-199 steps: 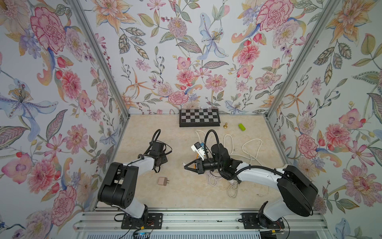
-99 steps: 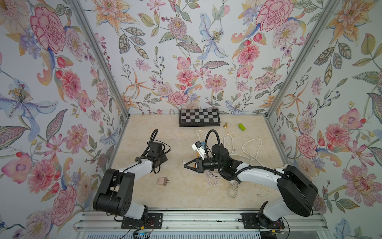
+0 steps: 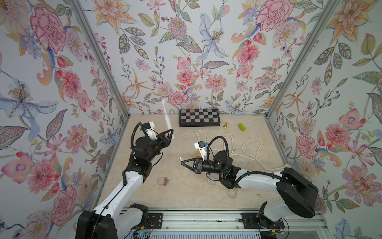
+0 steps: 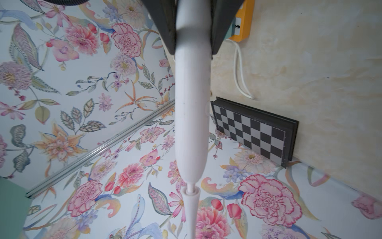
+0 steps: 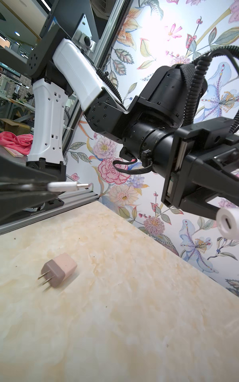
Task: Charge the electric toothbrush
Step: Pick up the electric toothbrush from the center of the board, then insert the charging cable into the electric toothbrush.
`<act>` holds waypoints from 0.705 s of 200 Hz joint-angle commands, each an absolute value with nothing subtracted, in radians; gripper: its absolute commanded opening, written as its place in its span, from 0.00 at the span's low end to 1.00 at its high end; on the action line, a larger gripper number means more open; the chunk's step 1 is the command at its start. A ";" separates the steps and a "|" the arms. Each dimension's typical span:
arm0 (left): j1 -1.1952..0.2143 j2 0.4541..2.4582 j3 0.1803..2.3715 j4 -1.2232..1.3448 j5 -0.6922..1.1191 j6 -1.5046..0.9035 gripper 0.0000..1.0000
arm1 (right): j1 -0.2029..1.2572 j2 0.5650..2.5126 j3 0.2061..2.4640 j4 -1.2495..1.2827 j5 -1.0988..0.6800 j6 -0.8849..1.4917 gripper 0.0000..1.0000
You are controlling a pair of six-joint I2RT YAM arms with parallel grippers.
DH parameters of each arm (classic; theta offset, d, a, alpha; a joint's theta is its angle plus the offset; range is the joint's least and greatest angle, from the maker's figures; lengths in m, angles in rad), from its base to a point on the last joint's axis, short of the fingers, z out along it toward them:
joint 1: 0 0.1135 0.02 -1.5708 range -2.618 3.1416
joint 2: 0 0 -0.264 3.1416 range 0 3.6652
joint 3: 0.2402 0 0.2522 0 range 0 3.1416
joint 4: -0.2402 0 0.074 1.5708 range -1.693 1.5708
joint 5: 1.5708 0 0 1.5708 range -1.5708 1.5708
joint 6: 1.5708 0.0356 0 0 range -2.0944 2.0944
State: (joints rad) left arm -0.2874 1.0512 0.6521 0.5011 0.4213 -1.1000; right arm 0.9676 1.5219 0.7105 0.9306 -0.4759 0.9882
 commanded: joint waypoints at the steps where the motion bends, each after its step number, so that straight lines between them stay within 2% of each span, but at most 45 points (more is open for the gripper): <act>1: -0.323 1.020 0.621 0.733 0.521 -1.248 0.00 | 0.984 1.511 0.754 1.088 -0.392 1.028 0.00; 31: -0.370 0.984 0.641 0.666 0.486 -1.251 0.00 | 0.993 1.527 0.762 1.196 -0.323 1.040 0.00; 50: -0.385 0.955 0.599 0.729 0.456 -1.317 0.00 | 0.994 1.532 0.759 1.236 -0.281 1.046 0.00; 141: -0.424 0.908 0.573 0.725 0.389 -1.415 0.00 | 0.993 1.622 0.829 1.368 -0.282 1.107 0.00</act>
